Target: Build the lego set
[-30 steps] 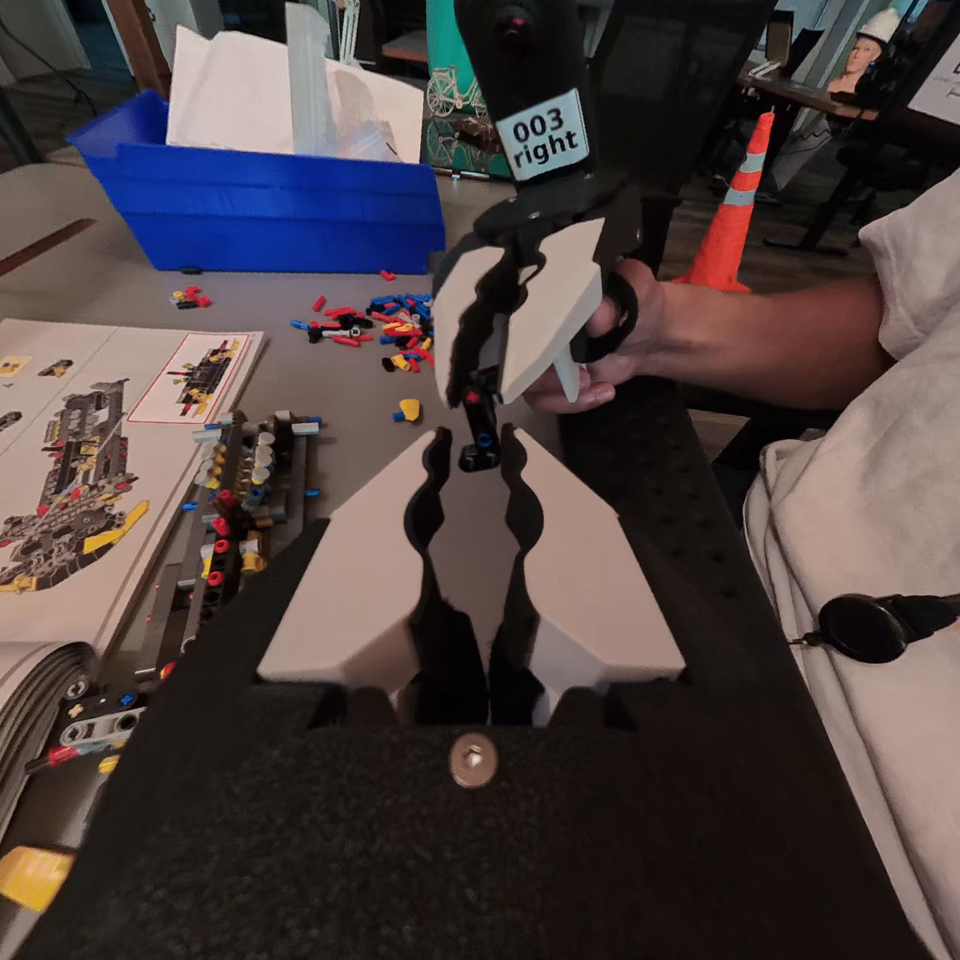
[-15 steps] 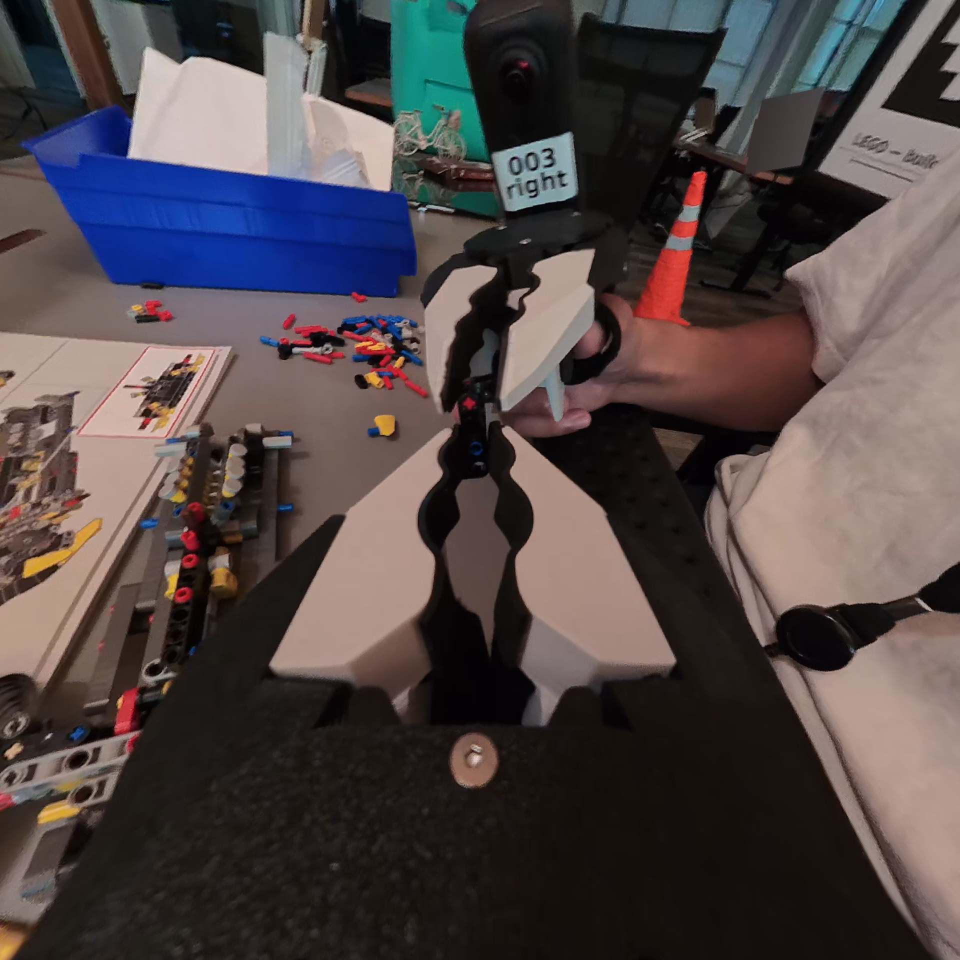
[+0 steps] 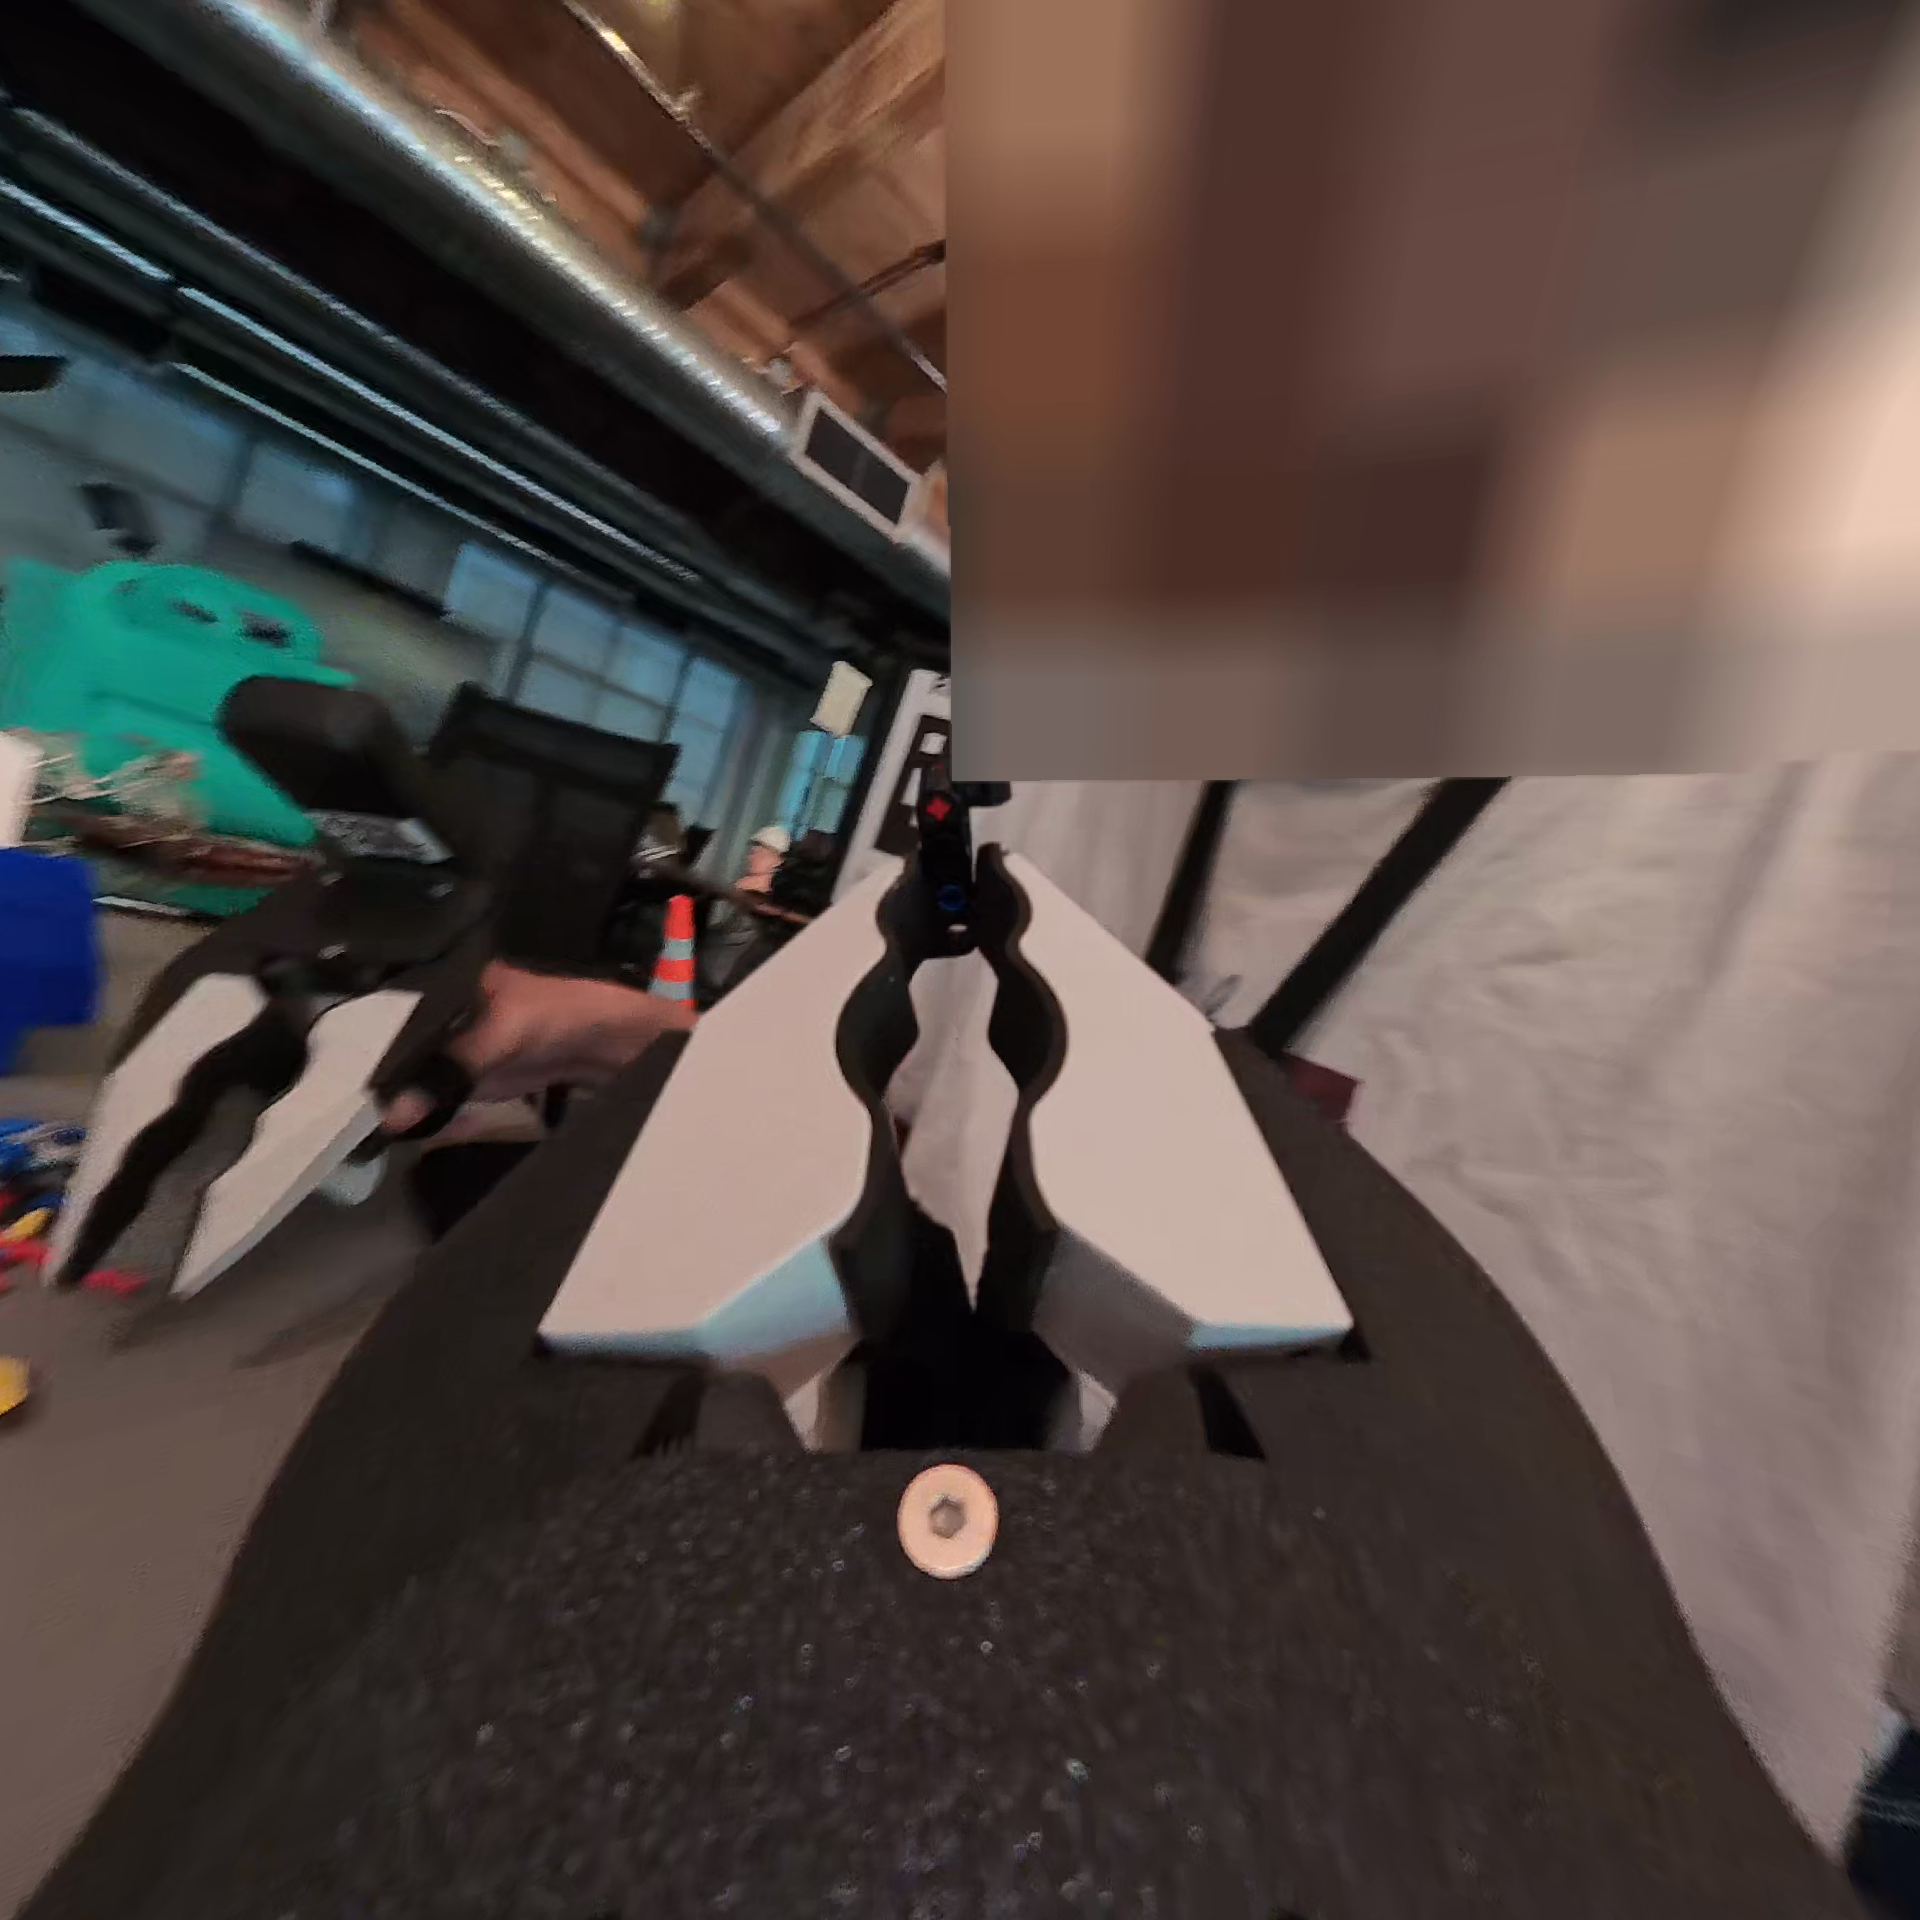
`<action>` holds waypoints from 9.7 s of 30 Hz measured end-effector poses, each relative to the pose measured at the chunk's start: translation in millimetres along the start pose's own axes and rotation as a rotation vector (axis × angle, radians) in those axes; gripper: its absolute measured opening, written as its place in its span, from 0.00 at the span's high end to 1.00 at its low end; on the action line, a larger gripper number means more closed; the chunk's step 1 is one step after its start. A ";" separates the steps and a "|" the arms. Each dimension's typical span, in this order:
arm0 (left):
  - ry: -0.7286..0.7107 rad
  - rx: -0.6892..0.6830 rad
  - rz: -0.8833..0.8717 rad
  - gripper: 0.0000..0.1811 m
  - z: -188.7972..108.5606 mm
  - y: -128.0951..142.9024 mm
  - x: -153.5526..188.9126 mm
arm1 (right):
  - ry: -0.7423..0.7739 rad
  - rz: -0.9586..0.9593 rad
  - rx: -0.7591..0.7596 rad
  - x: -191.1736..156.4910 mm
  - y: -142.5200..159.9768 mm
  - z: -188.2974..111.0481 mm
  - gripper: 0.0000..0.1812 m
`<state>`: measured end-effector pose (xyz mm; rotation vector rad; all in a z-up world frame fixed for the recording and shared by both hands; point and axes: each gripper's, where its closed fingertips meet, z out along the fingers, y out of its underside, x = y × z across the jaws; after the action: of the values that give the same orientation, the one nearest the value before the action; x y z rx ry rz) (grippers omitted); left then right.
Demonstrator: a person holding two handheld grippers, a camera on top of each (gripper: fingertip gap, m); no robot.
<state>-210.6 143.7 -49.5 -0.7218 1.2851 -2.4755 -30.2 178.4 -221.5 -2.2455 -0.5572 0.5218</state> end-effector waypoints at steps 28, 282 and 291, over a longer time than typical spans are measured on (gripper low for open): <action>0.179 0.079 -0.225 0.97 -18.0 -22.2 14.8 | 0.085 -0.631 -0.139 18.2 4.3 30.8 0.94; -1.582 -0.863 1.364 0.90 -109.8 -81.6 -155.2 | -0.185 0.027 0.571 -53.6 -217.3 47.1 0.92; -1.290 -0.189 0.428 0.91 -167.1 -97.6 -153.9 | -0.082 -0.299 0.067 31.7 -165.9 98.9 0.87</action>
<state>-171.1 382.8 -98.3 -1.5010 0.9341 -1.0758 -93.7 355.2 -166.3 -2.0370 -0.8870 0.4718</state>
